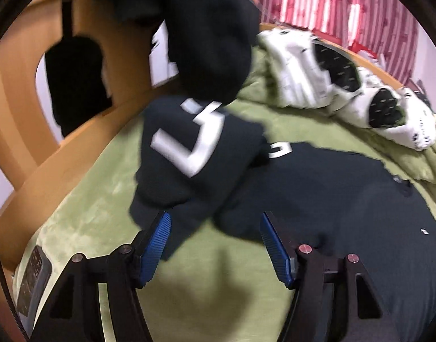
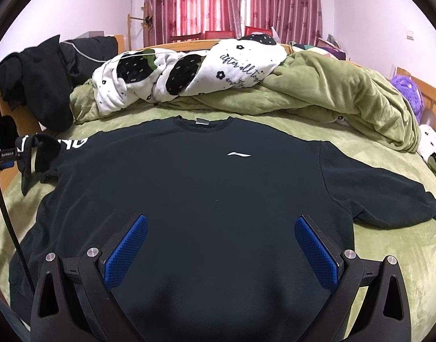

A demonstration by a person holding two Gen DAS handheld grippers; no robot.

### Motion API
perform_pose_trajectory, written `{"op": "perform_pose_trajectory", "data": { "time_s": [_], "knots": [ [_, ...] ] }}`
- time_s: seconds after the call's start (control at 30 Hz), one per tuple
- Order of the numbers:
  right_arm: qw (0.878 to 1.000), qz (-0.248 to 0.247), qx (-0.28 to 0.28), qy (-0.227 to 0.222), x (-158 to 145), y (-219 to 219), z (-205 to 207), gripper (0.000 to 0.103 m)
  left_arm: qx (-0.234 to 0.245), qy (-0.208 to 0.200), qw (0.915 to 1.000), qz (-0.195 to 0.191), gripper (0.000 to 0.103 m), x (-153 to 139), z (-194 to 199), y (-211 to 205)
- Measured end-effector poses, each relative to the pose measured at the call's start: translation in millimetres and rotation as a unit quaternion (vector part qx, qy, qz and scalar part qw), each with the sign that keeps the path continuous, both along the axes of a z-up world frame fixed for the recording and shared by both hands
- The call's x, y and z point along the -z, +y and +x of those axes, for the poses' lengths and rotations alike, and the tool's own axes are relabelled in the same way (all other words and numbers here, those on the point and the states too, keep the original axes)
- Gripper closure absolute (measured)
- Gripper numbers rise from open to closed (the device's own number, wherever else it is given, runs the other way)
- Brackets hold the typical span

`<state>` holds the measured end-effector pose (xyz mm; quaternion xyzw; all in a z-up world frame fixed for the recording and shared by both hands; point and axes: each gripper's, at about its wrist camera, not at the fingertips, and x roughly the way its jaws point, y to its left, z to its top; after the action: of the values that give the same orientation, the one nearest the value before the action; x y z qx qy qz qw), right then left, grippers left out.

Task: Fold small clothes
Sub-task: 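Lift the printed sleeve with the left gripper and fold it across the body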

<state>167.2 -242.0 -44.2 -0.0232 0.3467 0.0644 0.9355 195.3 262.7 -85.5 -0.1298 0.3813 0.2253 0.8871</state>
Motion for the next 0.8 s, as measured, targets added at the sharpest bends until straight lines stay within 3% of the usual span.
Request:
{"op": "perform_pose_trajectory", "data": {
  "time_s": [0.33,0.5,0.53,0.6,0.63,0.67,0.8],
  "knots": [
    [0.999,-0.012,0.013,0.029,23.1,18.5,8.8,0.002,-0.010,0.049,0.9983,-0.029,0.040,70.5,2.1,42.7],
    [0.998,0.028,0.025,0.051,32.5,15.1,14.6,0.001,-0.009,0.048,0.9987,-0.016,0.041,75.9,15.6,43.7],
    [0.998,0.030,0.028,0.053,33.4,14.2,15.6,0.001,-0.012,0.047,0.9987,-0.013,0.044,75.0,18.8,44.6],
    [0.997,0.031,0.035,0.054,34.4,12.2,16.7,0.001,-0.023,0.048,0.9986,-0.007,0.065,72.9,23.7,47.3],
    [0.997,0.034,0.037,0.055,34.3,10.8,17.7,0.001,-0.026,0.049,0.9984,-0.007,0.070,71.5,25.8,49.2],
    [0.997,0.037,0.038,0.054,34.1,9.1,17.9,0.001,-0.025,0.049,0.9984,-0.010,0.084,69.0,27.9,50.8],
    [0.997,0.044,0.046,0.049,31.3,2.3,17.7,0.002,-0.005,0.038,0.9993,0.004,0.089,44.9,29.9,43.4]
  ]
}}
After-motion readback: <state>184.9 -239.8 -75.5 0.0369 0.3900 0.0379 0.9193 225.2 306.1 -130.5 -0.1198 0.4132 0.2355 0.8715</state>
